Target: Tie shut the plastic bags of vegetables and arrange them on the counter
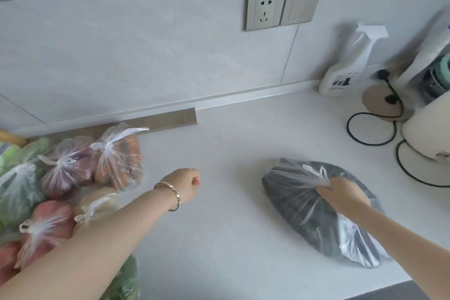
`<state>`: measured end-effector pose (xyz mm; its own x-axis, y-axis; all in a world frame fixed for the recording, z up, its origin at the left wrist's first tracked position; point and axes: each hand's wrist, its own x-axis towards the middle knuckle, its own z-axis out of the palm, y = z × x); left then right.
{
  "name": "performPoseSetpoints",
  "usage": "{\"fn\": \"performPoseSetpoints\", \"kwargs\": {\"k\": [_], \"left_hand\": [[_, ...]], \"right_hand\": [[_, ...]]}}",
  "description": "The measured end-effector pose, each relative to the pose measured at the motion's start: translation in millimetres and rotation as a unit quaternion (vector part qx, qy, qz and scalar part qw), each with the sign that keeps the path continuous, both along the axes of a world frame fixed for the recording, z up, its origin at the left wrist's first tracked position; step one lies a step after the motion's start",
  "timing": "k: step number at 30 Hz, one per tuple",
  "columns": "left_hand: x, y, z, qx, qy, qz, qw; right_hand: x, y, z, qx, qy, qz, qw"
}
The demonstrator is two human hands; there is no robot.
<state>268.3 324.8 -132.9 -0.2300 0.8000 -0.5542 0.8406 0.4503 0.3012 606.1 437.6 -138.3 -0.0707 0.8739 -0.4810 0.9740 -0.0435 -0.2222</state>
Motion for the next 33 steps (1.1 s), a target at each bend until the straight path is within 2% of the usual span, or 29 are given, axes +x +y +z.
{"fn": "performPoseSetpoints", "kwargs": {"k": [5, 14, 22, 28, 33], "left_hand": [[-29.4, -16.8, 5.5, -0.016, 0.058, 0.017, 0.998], [-95.7, -57.3, 29.9, 0.067, 0.073, 0.107, 0.989], [-156.7, -107.3, 41.8, 0.099, 0.079, 0.132, 0.983], [-186.1, -138.2, 44.1, 0.112, 0.082, 0.115, 0.984], [-205.9, -152.7, 47.4, 0.118, 0.072, 0.087, 0.987]], "right_hand": [[-34.1, -2.3, 17.9, -0.043, 0.118, -0.033, 0.991], [-190.2, -19.1, 30.6, -0.071, 0.248, -0.061, 0.964], [-333.2, -36.0, 27.1, -0.076, 0.233, -0.033, 0.969], [-381.8, -60.1, 17.4, -0.079, 0.222, -0.053, 0.970], [-382.8, -77.7, 16.5, -0.032, 0.189, -0.052, 0.980]]}}
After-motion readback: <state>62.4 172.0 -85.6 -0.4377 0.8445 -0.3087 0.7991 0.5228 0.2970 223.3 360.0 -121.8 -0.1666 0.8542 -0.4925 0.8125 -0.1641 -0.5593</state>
